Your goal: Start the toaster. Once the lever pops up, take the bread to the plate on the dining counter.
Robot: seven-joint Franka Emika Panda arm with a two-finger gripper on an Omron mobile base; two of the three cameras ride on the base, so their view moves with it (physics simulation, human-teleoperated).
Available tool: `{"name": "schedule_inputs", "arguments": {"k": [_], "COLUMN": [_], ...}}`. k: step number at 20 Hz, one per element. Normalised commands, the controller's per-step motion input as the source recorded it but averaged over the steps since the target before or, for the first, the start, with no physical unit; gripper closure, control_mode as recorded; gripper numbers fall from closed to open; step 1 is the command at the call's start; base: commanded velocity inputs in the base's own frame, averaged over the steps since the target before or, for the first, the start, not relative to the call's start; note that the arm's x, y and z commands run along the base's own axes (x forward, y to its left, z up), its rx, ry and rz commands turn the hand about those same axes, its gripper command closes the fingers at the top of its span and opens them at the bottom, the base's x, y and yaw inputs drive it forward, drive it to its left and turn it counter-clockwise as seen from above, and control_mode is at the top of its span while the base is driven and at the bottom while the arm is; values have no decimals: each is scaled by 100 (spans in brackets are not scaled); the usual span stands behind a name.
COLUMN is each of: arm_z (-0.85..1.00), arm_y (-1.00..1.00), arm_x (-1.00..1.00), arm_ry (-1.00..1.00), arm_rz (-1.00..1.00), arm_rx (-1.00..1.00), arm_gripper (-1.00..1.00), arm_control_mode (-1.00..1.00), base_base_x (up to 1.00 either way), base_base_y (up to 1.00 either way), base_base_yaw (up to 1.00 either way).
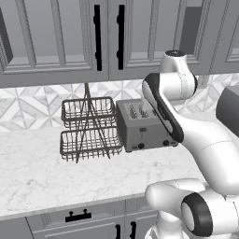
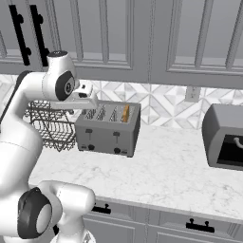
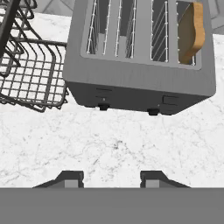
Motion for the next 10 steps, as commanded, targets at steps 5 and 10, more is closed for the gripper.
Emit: {"name": "schedule_inputs", "arguments": {"k": [5, 10], "arm_z": [0, -5], "arm_y": [1, -26], "arm_x": [0, -4], "arm_ry": [1, -2], "arm_rz": [0, 0], "arm_rx": [0, 4], "arm_gripper": [-100, -100], "arm_control_mode": [-100, -100], "base_base_x": [0, 0], "base_base_y": [0, 0], "base_base_yaw": [0, 0]}}
